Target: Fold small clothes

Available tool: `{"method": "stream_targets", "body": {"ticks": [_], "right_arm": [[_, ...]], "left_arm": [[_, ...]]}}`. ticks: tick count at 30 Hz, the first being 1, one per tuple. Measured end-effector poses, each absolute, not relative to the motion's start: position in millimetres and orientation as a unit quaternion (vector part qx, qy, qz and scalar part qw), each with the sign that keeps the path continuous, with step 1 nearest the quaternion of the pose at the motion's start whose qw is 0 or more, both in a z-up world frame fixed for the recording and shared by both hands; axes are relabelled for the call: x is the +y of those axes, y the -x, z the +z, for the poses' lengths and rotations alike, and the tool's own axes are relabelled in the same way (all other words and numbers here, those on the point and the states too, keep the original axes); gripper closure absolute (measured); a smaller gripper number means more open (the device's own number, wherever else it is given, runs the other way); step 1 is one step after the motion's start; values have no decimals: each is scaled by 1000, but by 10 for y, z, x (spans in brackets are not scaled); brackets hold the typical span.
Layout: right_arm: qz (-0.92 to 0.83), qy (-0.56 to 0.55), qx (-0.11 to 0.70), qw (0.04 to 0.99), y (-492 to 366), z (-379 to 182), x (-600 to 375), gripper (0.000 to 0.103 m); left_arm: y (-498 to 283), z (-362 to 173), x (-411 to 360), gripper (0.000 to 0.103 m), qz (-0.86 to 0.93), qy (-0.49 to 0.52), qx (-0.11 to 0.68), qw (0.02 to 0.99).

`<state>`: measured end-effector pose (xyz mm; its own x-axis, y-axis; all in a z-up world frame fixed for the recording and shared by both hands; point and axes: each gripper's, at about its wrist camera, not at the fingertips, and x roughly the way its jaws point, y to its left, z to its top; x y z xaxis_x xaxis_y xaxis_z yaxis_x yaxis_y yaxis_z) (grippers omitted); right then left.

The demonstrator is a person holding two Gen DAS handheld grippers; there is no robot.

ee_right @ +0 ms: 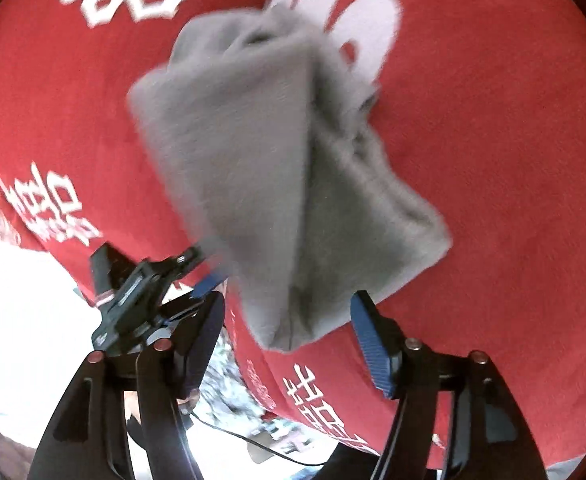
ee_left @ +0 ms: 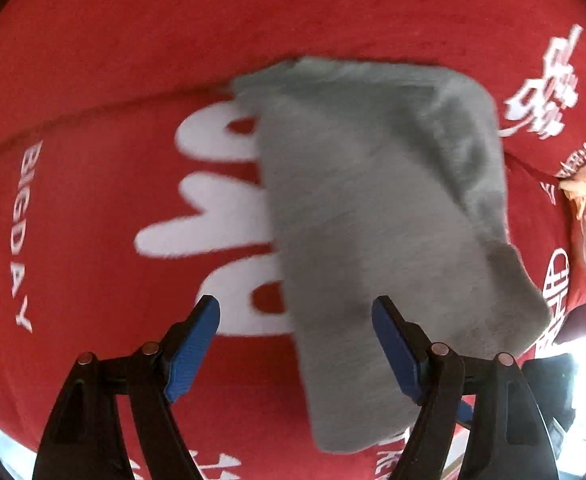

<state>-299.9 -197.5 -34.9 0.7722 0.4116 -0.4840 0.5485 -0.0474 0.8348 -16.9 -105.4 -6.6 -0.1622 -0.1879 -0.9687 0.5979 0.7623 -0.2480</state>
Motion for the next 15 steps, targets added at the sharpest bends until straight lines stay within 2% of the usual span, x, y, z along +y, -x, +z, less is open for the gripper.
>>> {"method": "stream_targets", "body": {"ticks": [5, 6, 7, 8, 11, 15], "right_arm": [[-65, -707, 343, 616, 2582, -328, -1875, 35], [-70, -708, 352, 608, 2469, -376, -1849, 52], [-70, -714, 357, 599, 2406, -414, -1845, 75], [-71, -719, 362, 589, 2335, -455, -1833, 93], [-41, -743, 322, 585, 2240, -350, -1763, 94], [-27, -731, 364, 576, 2144, -392, -1457, 95]], "left_arm": [[206, -105, -1012, 24, -317, -151, 695, 628], [211, -95, -1018, 24, -320, -154, 692, 629], [198, -63, -1039, 24, -324, -158, 687, 631], [189, -20, -1056, 24, -328, -161, 683, 633], [153, 129, -1069, 24, -349, -167, 663, 641], [181, 69, -1096, 24, -359, -191, 657, 635]]}}
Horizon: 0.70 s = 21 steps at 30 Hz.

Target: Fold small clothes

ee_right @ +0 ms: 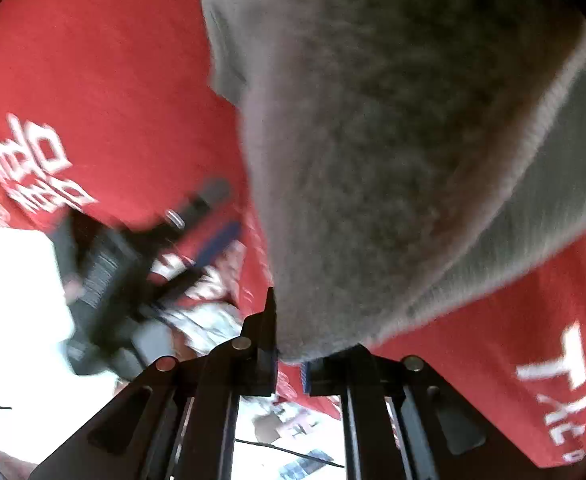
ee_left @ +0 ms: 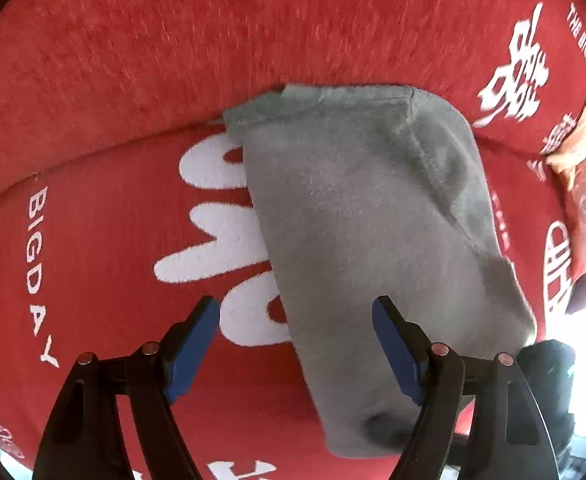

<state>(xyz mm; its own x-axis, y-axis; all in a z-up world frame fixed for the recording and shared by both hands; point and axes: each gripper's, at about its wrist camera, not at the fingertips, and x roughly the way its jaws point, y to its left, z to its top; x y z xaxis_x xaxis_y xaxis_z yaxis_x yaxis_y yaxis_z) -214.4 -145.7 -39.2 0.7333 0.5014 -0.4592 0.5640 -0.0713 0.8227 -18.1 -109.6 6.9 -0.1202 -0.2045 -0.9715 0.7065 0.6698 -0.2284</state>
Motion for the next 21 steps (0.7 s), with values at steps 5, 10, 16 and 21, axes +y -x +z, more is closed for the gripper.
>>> {"method": "stream_targets", "body": {"ticks": [5, 10, 16, 21], "right_arm": [[-76, -709, 405, 573, 2214, -568, -1620, 83], [15, -654, 461, 600, 2267, -145, -1811, 48], [-65, -607, 399, 685, 2569, 344, -2785, 48], [-141, -527, 462, 700, 2180, 21, -3376, 48]], "left_arm": [[288, -186, -1134, 23, -353, -201, 665, 627], [308, -170, -1095, 23, -348, -190, 662, 635], [249, -13, -959, 23, -346, -200, 643, 653], [277, -21, -944, 23, -345, -191, 646, 653]]}}
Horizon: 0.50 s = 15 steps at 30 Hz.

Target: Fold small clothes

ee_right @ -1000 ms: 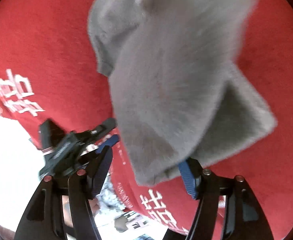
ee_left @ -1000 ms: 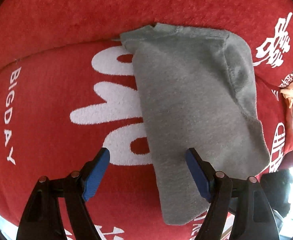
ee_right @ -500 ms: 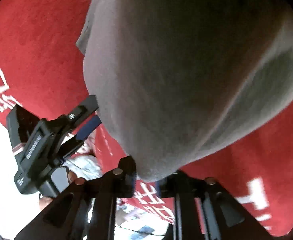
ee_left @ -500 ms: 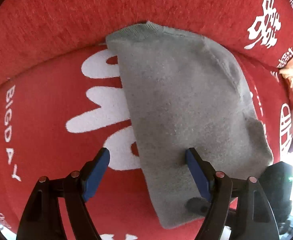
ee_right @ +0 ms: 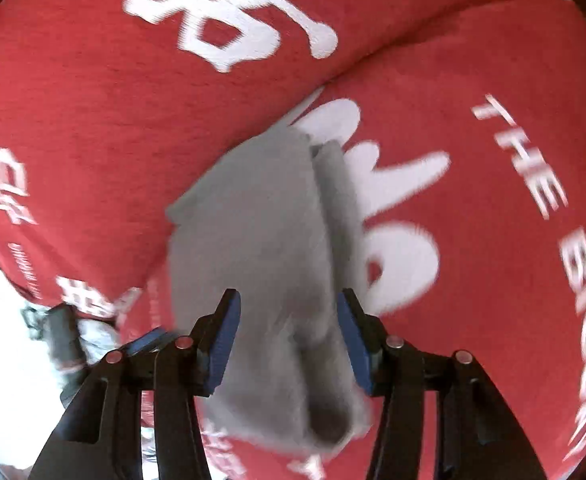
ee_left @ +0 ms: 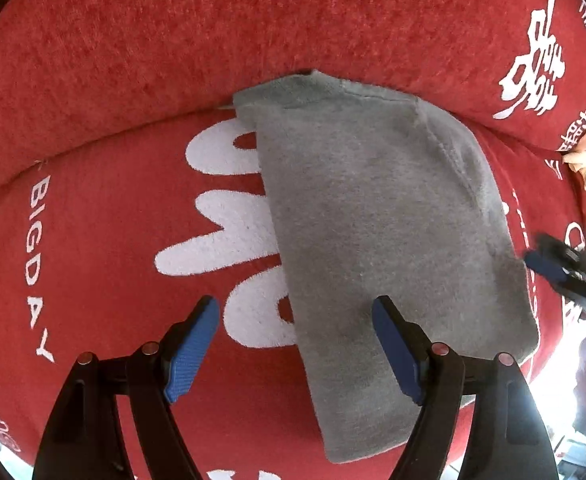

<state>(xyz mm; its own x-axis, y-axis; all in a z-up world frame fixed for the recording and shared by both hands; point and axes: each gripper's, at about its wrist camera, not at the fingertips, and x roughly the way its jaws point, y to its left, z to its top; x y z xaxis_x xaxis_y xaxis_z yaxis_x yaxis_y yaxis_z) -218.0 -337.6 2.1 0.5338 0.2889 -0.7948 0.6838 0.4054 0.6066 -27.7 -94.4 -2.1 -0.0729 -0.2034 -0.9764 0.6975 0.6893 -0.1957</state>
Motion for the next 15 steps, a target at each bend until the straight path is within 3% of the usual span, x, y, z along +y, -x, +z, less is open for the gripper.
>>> {"method": "stream_targets", "body": {"ticks": [1, 2, 3, 4, 8, 15], "right_arm": [[-142, -518, 479, 695, 2098, -49, -3401, 49], [-143, -510, 497, 687, 2037, -133, -3410, 58], [-137, -511, 511, 678, 2029, -274, -3434, 89], [-131, -520, 512, 671, 2079, -354, -3455, 95], [-125, -500, 490, 703, 2318, -141, -3416, 96], [-160, -513, 524, 661, 2573, -359, -3468, 93]], "left_arm": [[352, -73, -1024, 23, -346, -192, 646, 653], [369, -93, -1050, 23, -347, -194, 646, 652], [339, -89, -1057, 23, -347, -195, 647, 650], [342, -89, -1062, 23, -346, -196, 649, 649], [398, 18, -1059, 23, -356, -193, 634, 659], [412, -139, -1025, 23, -336, -195, 651, 652]]}}
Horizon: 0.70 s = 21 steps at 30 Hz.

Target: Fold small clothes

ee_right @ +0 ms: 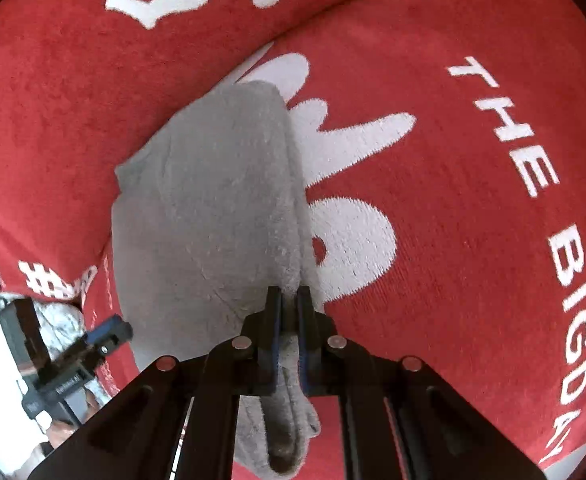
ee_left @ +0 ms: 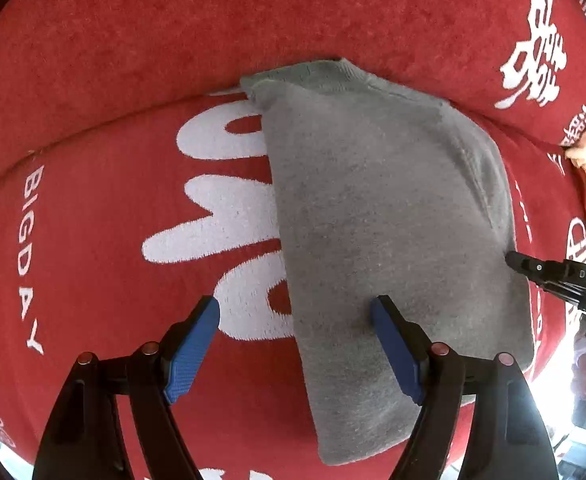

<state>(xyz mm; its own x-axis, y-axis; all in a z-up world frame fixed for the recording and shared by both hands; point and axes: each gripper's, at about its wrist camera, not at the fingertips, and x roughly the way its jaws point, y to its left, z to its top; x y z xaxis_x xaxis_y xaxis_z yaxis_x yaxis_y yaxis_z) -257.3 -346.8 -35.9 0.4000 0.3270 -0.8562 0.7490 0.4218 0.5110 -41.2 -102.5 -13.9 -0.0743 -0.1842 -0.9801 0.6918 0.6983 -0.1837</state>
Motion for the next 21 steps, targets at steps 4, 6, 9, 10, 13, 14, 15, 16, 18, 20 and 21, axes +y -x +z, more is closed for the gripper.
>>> {"method": "stream_targets", "body": {"ticks": [4, 6, 9, 10, 13, 14, 15, 16, 18, 20, 21], "right_arm": [[-179, -486, 528, 672, 2530, -106, -3413, 92], [-171, -472, 514, 695, 2546, 80, -3384, 92], [-139, -460, 509, 714, 2372, 250, -3153, 92], [-129, -456, 515, 715, 2330, 233, -3105, 92], [-116, -426, 557, 704, 2339, 35, -3002, 93], [-118, -410, 571, 701, 2360, -33, -2979, 98], [-115, -401, 573, 706, 2381, -58, -2966, 98], [-112, -399, 568, 711, 2410, -39, -2973, 98], [-113, -399, 568, 711, 2459, 7, -2992, 98], [-113, -401, 567, 711, 2520, 67, -3013, 93], [-116, -400, 565, 713, 2553, 118, -3024, 93]], "left_arm": [[476, -95, -987, 23, -334, -207, 647, 654], [482, -91, -988, 23, -334, -209, 646, 654], [454, -55, -987, 23, -331, -206, 647, 655], [455, -50, -995, 23, -330, -205, 648, 656], [473, 14, -965, 23, -328, -204, 648, 656], [454, 12, -982, 23, -329, -204, 648, 656], [461, 20, -983, 23, -329, -206, 647, 656], [459, 23, -978, 23, -329, -207, 646, 657], [457, 14, -983, 23, -329, -209, 644, 658], [448, -13, -994, 23, -327, -208, 644, 659], [447, -14, -994, 23, -326, -207, 645, 660]]}}
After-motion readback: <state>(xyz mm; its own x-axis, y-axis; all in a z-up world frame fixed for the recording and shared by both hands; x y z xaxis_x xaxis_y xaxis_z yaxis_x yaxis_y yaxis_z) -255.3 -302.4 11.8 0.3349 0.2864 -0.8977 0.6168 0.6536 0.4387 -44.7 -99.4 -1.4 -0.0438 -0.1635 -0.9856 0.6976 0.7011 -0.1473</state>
